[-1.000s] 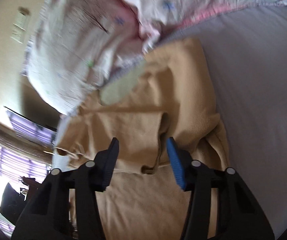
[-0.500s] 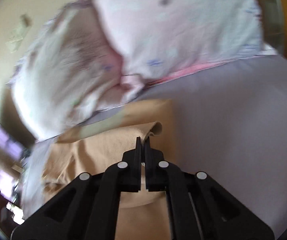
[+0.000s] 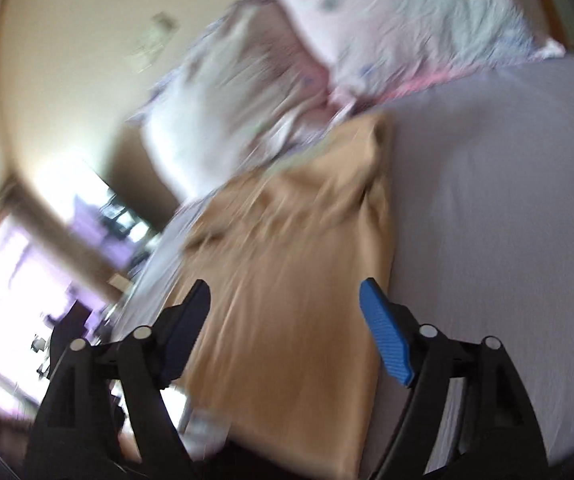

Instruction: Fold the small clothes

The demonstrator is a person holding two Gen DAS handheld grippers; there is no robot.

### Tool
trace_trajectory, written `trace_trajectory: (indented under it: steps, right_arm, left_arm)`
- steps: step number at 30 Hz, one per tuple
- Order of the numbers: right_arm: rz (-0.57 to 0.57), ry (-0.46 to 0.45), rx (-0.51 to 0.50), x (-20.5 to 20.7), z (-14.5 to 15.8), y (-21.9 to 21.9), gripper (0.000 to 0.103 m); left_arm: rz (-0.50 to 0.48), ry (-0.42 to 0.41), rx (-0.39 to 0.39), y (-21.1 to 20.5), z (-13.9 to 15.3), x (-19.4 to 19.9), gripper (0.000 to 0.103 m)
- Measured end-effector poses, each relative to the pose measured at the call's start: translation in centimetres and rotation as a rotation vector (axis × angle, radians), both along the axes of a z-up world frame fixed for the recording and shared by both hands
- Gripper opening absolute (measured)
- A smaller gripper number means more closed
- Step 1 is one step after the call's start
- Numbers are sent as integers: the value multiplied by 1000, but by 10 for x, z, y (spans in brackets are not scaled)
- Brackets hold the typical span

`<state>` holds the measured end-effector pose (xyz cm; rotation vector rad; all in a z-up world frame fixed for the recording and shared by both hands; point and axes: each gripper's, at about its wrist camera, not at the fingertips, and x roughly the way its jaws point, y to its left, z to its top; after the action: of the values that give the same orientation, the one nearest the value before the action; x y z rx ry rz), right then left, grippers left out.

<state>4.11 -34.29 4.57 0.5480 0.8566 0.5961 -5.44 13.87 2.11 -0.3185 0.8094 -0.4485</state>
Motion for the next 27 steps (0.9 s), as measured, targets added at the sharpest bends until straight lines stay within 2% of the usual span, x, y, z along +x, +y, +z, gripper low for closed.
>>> trace_trajectory:
  steps: [2,4,6,7,9,13,16,17,18,19,20,21,22,24,27]
  right_arm:
    - [32,27,0,-38,-17,-5,78]
    - [34,94,13,-67,-37,-14,78]
    - [41,125,29,-83,-48,-22,77]
    - [48,144,24,-87,-53,-22,77]
    - [79,173,16,-89,-61,-19,77]
    - [103,205,20,-80,-78,-13,77]
    - [143,203,73,-73,-87,-4,74]
    - [166,209,75,-69,-92,2,60]
    - [188,208,78,-69,-95,7,28]
    - [205,203,88,-73,-96,8,13]
    - [217,185,107,-76,-95,9,6]
    - [218,157,125,-79,-91,6,5]
    - [217,142,139,-80,-89,4,5]
    - [209,98,180,-84,-75,-4,5]
    - [203,12,219,-83,-48,-12,5]
  left_arm:
    - [8,20,-67,14,-13,-20,81]
    - [22,48,-116,22,-25,-32,81]
    - [23,73,-169,26,-34,-43,81]
    - [18,75,-174,26,-36,-46,81]
    - [22,88,-130,21,-39,-49,81]
    - [8,119,-129,9,-51,-42,80]
    - [7,153,-145,0,-60,-25,73]
    - [6,170,-152,-2,-64,-20,70]
    - [7,184,-158,-3,-67,-16,60]
    - [10,204,-171,-4,-71,-12,46]
    - [10,215,-189,-2,-73,-10,38]
    - [12,227,-220,1,-75,-7,20]
    - [12,240,-262,5,-78,-6,10]
    - [12,256,-343,14,-78,-6,8]
    - [-3,227,-369,18,-59,-11,7]
